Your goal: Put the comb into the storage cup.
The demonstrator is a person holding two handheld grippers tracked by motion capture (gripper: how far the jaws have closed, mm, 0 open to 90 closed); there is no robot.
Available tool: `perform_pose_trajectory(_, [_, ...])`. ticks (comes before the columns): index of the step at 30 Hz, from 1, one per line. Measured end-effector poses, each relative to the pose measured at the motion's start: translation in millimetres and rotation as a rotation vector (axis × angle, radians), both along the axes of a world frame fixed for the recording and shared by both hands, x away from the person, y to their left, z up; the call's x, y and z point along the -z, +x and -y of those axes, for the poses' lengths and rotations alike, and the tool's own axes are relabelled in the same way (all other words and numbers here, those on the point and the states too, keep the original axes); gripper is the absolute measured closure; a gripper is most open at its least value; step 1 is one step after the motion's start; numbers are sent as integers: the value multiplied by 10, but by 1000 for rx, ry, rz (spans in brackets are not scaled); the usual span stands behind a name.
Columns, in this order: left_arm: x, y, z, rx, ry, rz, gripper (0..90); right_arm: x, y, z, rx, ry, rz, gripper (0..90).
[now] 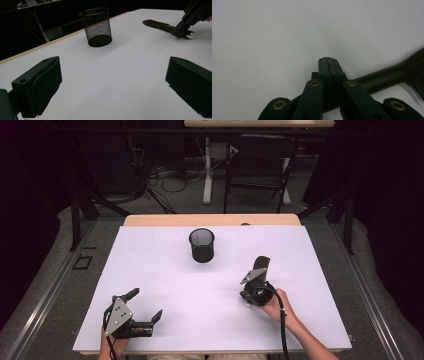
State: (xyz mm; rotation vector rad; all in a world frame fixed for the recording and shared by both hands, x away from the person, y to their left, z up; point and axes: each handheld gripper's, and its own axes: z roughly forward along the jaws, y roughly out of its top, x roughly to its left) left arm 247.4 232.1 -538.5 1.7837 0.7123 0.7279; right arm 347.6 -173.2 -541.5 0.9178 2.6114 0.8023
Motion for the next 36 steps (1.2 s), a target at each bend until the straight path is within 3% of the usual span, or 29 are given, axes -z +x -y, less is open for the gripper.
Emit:
perform_pose_trajectory(15, [2,2,1,0,0,0,6,-27,-57,153,30,-34,-7,900])
perform_pose_trajectory(36, [2,3,-2,-1,1,-2,5,-18,0,383,102,-56,1,900])
